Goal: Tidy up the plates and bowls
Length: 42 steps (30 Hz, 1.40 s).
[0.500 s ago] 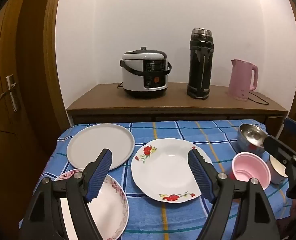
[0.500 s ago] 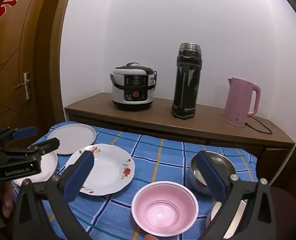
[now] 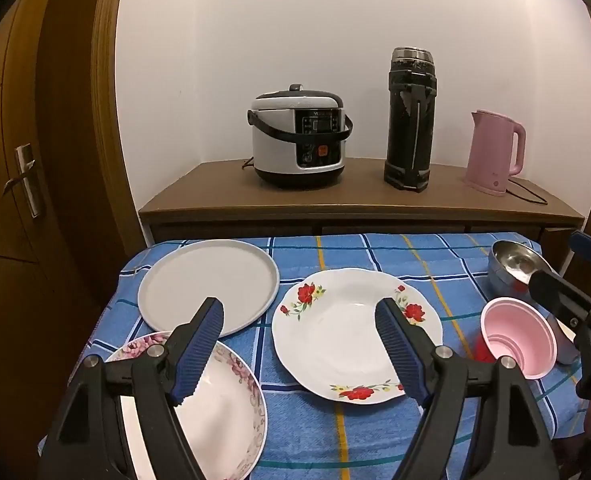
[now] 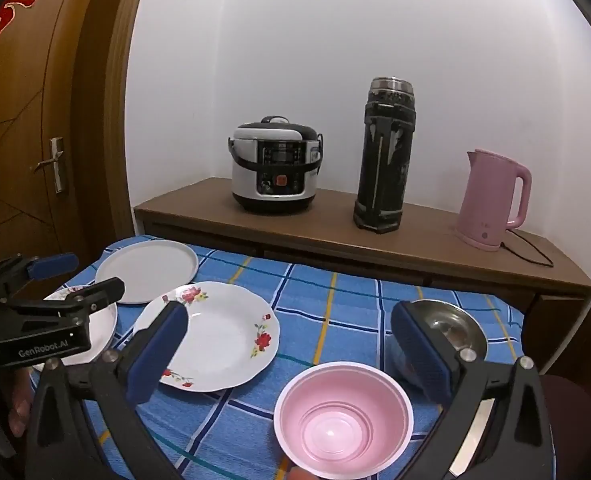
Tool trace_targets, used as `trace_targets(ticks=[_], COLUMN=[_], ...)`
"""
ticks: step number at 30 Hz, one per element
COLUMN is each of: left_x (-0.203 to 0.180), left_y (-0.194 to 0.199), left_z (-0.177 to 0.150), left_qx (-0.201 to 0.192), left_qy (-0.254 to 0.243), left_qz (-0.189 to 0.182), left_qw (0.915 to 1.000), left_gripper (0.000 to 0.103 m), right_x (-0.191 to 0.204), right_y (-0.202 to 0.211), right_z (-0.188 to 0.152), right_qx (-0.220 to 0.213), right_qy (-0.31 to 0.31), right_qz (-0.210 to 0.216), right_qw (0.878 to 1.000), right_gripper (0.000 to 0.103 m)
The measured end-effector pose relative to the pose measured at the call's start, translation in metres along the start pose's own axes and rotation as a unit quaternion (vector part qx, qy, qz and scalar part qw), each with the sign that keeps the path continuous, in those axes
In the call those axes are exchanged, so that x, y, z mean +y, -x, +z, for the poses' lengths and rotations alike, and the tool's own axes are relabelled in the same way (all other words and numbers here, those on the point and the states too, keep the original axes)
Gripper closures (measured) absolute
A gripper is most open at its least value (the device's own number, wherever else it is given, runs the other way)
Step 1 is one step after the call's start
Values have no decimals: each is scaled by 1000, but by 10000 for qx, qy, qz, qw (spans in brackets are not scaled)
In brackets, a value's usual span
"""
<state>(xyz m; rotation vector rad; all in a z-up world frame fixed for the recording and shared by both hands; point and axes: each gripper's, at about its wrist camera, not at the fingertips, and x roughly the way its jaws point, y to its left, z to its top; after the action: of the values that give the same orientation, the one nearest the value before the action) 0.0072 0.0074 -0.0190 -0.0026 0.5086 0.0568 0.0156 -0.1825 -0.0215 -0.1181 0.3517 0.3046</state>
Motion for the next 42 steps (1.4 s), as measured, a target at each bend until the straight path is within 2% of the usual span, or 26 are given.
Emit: trace_targets(ticks=[42], left_x=[8], left_y=[-4], left_z=[2], left_qx=[22], left_qy=[38], left_qz=[20], left_qw=[10000], left_gripper=[23], right_x=[-3], right_y=[-7], right_z=[0], right_qx=[52], right_qy=[98], right_qz=[8], right_qw=[9999], right_gripper=[0])
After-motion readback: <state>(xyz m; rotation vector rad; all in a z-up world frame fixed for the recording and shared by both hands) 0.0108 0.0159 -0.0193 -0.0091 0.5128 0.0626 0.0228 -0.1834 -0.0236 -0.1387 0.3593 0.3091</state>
